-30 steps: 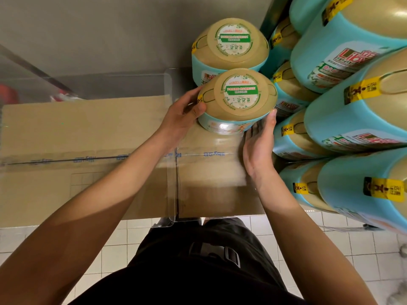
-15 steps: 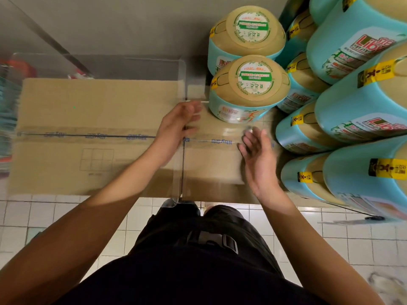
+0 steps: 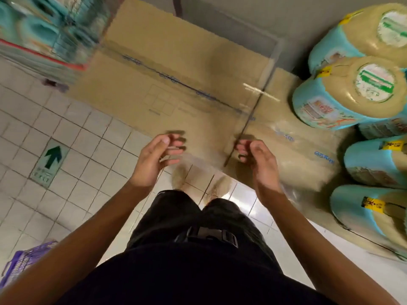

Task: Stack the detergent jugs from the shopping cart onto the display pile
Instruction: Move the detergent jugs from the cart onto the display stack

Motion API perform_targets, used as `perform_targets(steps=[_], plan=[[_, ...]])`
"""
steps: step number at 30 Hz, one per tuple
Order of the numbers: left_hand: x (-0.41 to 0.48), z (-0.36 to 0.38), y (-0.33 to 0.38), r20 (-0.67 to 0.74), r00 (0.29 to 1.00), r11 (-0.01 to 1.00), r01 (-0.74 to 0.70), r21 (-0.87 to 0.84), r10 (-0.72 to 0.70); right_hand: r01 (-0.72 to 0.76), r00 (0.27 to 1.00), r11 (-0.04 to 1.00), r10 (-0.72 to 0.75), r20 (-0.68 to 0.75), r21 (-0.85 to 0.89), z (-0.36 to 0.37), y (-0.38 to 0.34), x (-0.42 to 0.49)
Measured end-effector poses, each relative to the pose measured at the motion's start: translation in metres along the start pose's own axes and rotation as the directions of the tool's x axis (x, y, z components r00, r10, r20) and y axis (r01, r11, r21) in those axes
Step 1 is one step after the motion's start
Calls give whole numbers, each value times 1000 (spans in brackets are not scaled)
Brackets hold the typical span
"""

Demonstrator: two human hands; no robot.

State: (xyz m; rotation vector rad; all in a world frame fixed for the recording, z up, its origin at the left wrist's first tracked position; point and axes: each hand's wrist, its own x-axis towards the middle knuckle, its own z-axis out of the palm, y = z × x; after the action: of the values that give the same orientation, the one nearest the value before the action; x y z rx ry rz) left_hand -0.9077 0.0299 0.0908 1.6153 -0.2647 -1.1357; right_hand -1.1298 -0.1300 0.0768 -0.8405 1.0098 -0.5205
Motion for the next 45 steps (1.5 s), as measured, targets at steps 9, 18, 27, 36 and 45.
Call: perform_targets(steps=[9, 18, 27, 36, 45], plan=[[-88, -182, -56, -296, 952, 992, 44, -116, -77, 88, 963, 929, 13, 269, -360, 159, 26, 18], [-129, -380, -73, -473, 871, 973, 21, -231, -131, 61, 908, 895, 135, 398, -442, 341, 95, 15], [-63, -513, -7, -574, 819, 950, -188, -249, 12, 41, 871, 809, 259, 418, -586, 466, 108, 52], [20, -622, 47, -623, 781, 962, -139, -235, -40, 106, 827, 758, 292, 480, -643, 654, 117, 157], [72, -731, 91, -629, 767, 963, -54, -264, -130, 206, 772, 834, 184, 609, -512, 861, 104, 240]])
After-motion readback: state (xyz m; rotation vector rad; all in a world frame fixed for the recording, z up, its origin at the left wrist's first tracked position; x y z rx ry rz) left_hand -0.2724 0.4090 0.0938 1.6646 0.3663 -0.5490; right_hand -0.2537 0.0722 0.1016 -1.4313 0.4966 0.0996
